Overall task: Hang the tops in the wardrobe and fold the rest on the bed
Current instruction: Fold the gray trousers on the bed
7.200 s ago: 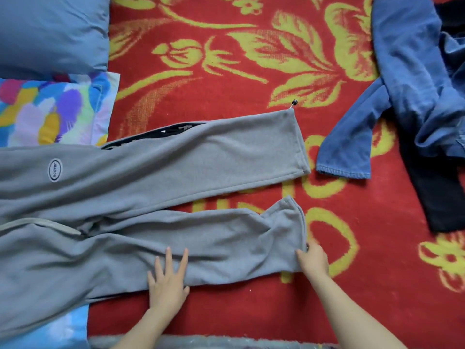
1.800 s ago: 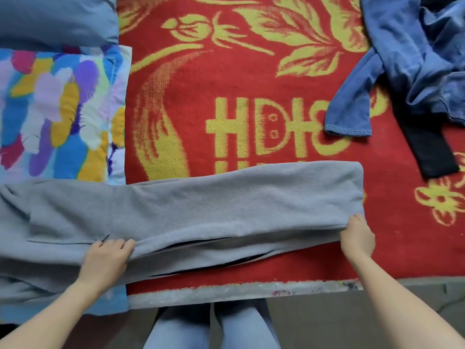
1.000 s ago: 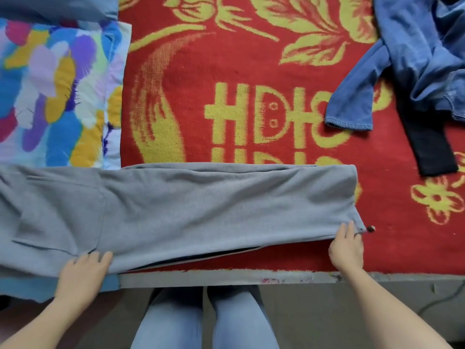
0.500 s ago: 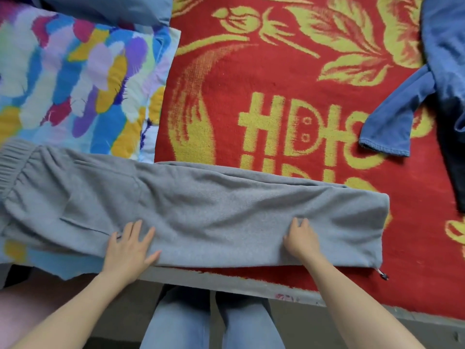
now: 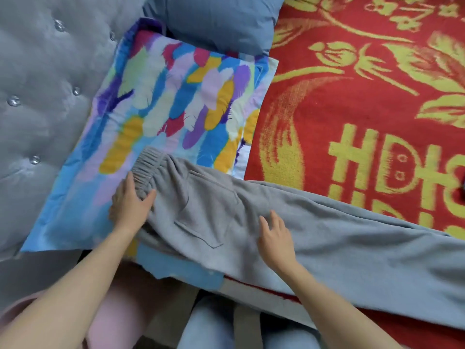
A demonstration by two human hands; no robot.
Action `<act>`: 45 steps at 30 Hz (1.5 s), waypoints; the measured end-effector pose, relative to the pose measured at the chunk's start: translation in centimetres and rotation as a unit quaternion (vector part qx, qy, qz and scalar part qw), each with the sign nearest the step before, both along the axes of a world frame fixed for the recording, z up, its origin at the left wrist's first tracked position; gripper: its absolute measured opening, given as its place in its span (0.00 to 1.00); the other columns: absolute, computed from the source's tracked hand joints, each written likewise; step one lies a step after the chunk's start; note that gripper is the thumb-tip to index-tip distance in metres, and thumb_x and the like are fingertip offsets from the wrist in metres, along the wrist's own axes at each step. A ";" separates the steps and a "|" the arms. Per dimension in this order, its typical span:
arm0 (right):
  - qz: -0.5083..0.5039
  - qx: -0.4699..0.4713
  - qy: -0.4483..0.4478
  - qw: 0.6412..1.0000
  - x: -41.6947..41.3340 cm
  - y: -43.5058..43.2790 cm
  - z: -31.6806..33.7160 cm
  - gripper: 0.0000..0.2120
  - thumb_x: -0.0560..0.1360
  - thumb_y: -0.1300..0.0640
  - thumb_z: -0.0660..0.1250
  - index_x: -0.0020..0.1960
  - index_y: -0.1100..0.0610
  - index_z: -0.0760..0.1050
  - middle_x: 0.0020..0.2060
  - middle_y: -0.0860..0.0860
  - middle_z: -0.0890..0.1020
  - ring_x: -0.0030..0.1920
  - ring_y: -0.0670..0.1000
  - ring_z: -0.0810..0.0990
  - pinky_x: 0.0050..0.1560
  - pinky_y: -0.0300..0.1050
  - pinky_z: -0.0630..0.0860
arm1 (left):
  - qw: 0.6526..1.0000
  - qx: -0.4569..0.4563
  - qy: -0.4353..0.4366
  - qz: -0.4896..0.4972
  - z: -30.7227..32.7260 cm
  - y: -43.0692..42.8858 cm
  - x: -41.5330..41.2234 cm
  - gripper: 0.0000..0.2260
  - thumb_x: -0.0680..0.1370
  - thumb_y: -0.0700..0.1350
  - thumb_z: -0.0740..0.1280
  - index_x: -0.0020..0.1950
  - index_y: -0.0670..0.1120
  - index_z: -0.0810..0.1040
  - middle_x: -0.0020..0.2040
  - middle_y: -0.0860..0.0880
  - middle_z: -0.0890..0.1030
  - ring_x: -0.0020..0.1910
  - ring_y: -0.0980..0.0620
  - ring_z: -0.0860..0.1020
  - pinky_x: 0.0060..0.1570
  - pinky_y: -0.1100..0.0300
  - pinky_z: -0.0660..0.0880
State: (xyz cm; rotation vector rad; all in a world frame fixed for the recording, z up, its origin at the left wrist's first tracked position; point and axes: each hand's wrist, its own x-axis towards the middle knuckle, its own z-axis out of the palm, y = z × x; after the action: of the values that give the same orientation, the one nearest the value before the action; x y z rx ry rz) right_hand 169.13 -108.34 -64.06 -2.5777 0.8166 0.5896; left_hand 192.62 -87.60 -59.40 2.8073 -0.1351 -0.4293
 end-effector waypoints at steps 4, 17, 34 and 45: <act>0.028 0.022 -0.046 0.998 5.9 5.7 0.8 0.28 0.50 0.63 0.77 0.50 0.60 0.80 0.49 0.63 0.81 0.45 0.62 0.82 0.33 0.48 0.78 | 0.976 -0.169 0.128 0.048 0.2 1.6 3.7 0.33 0.70 0.43 0.75 0.71 0.41 0.64 0.62 0.39 0.76 0.59 0.44 0.76 0.60 0.52 0.72; -0.058 0.056 0.026 0.996 3.4 4.6 -0.9 0.27 0.64 0.57 0.51 0.59 0.63 0.74 0.49 0.64 0.79 0.46 0.64 0.81 0.37 0.52 0.78 | 0.997 0.023 0.064 0.033 1.0 8.4 2.1 0.33 0.69 0.43 0.75 0.70 0.41 0.67 0.63 0.31 0.70 0.62 0.32 0.68 0.58 0.44 0.66; -0.186 0.031 0.116 0.975 -10.9 -3.4 -2.4 0.24 0.80 0.50 0.53 0.74 0.47 0.54 0.75 0.54 0.52 0.75 0.54 0.50 0.69 0.52 0.58 | 0.931 0.271 0.014 -0.243 -2.1 -3.9 -7.0 0.36 0.75 0.53 0.66 0.75 0.36 0.55 0.75 0.33 0.50 0.74 0.33 0.48 0.68 0.34 0.51; -0.487 0.002 0.128 0.864 -30.5 -15.2 -0.6 0.22 0.76 0.56 0.59 0.69 0.56 0.65 0.64 0.59 0.68 0.67 0.59 0.64 0.61 0.53 0.67 | 0.811 0.230 0.107 -0.527 -4.3 -19.7 -27.5 0.42 0.69 0.61 0.70 0.75 0.41 0.60 0.75 0.36 0.56 0.73 0.36 0.58 0.65 0.39 0.63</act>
State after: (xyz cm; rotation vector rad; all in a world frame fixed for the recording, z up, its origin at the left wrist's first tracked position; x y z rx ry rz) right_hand 138.60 -123.49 -64.71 -1.7151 1.9828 0.5724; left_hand 165.14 -107.33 -63.74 2.7940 -1.7859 -1.1176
